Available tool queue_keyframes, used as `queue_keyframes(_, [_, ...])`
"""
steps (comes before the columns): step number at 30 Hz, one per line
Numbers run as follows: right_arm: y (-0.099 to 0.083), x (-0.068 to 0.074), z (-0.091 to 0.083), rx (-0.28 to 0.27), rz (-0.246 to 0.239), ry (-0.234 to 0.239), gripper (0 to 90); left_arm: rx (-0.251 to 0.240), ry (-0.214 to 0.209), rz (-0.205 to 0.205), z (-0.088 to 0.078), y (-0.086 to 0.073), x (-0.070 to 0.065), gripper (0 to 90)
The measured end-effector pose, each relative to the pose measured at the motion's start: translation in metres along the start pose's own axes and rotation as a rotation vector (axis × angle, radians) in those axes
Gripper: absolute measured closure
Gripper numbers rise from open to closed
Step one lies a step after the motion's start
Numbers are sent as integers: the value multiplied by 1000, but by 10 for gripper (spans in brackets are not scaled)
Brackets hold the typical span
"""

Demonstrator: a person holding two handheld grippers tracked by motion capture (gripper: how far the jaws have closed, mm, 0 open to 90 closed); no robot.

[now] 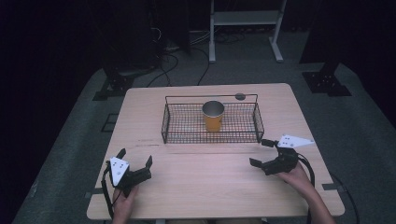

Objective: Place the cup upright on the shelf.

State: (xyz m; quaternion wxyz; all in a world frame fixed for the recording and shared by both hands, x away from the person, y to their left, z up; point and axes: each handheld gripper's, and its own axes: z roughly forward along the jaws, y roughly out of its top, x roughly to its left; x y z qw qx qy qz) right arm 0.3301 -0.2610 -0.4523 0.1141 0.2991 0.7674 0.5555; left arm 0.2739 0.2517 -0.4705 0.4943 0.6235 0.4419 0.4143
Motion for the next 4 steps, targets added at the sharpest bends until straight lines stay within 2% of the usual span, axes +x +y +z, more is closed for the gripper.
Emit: queue_keyframes(4, [-6, 2, -4, -7, 19, 15, 0, 1, 0, 3, 0, 0, 0, 0])
